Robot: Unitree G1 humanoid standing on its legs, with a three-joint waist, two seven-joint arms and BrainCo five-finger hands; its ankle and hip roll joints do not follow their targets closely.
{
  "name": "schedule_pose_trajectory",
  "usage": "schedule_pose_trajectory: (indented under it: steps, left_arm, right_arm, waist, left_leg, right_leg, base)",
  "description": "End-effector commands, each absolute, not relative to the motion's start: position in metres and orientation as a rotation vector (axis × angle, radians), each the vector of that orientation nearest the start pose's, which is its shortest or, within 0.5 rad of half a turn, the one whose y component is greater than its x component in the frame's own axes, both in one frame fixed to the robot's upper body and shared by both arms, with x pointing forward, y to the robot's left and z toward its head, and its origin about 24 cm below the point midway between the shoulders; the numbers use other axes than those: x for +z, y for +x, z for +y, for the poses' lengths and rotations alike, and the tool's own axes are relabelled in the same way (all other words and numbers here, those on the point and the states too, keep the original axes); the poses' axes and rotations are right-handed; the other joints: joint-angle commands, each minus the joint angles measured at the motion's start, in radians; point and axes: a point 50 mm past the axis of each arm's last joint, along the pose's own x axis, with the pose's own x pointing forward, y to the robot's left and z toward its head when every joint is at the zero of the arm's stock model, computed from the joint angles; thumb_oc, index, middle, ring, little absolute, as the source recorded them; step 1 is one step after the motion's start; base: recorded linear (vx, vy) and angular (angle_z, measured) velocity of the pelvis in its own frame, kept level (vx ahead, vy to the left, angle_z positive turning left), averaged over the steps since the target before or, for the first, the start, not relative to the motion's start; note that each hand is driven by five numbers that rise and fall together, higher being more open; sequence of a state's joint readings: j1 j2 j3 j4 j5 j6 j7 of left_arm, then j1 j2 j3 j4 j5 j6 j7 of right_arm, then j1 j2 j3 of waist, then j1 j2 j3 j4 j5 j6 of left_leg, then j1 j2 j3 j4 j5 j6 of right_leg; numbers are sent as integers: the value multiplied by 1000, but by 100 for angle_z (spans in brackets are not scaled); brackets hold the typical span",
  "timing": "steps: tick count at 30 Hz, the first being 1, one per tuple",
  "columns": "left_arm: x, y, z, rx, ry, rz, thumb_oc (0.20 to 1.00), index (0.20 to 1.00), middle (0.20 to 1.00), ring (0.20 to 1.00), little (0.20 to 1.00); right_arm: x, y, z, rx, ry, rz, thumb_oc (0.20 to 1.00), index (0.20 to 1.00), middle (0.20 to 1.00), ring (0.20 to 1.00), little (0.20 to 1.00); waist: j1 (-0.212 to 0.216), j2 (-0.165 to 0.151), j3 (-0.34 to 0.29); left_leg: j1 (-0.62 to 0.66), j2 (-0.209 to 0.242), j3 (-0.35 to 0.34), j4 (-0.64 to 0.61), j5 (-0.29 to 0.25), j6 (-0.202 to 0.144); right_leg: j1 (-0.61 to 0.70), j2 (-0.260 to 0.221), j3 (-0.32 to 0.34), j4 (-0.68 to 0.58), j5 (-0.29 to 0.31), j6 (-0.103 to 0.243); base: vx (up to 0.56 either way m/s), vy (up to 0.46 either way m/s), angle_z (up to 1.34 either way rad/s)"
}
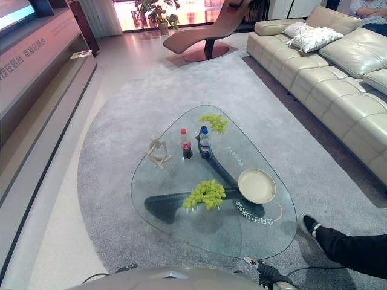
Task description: Pick up fruits into the plate
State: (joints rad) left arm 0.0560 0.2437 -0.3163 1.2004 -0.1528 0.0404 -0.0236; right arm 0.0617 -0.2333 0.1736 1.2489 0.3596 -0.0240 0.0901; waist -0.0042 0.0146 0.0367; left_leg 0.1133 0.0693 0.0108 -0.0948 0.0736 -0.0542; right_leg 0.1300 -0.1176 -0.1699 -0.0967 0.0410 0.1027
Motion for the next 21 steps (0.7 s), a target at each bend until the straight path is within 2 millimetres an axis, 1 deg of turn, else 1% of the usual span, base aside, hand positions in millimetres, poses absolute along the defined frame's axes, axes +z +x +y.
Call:
schedule_pose_trajectory:
  steps: [1,2,3,12,15,21]
  left_arm:
    - [-164,97,215,-79,352,1232,1000,1000,1000,1000,1000]
    - [-162,101,214,-68,329,1198,1000,1000,1000,1000,1000]
    - [-162,102,215,-63,323,1200,1000,1000,1000,1000,1000]
    - [-163,97,218,-60,359,1237,1000,1000,1000,1000,1000]
    - [-164,94,218,-28,347,1254,1000,1000,1000,1000,1000]
    - [-164,95,217,-31,370,1250,1000,1000,1000,1000,1000]
  right_arm:
    - [-166,90,-214,-100,31,1221,1000,1000,1000,1000,1000]
    - [-166,91,-214,-99,31,1221,1000,1000,1000,1000,1000]
    - [-166,91,-214,-98,31,1221,1000,1000,1000,1000,1000]
    - [-166,90,-215,-99,35,1219,1000,1000,1000,1000,1000]
    - [-166,90,-214,-99,31,1222,1000,1000,1000,1000,1000]
    - [-166,90,-213,-92,23,1221,1000,1000,1000,1000,1000]
  waist:
    - [14,-11,83]
    - [13,-11,84]
    - [14,-12,86]
    - [16,-13,92]
    - [16,-12,96]
    - [12,-11,106]
  left_leg:
    - [82,-77,65,14,-159,63]
    - [82,-77,66,15,-158,63]
    - [83,-77,66,15,-160,63]
    - [80,-77,64,16,-160,64]
    - [77,-76,64,17,-159,64]
    - [73,-75,65,18,-159,64]
  right_leg:
    - [18,18,17,66,-62,-7]
    - [17,19,19,67,-62,-7]
    - [17,19,18,67,-63,-6]
    - [14,19,19,67,-62,-6]
    - [12,19,21,67,-61,-7]
    - [5,20,24,69,-61,-8]
  base:
    - [0,0,0]
    - [0,0,0]
    - [0,0,0]
    - [0,0,0]
    - [0,0,0]
    - [0,0,0]
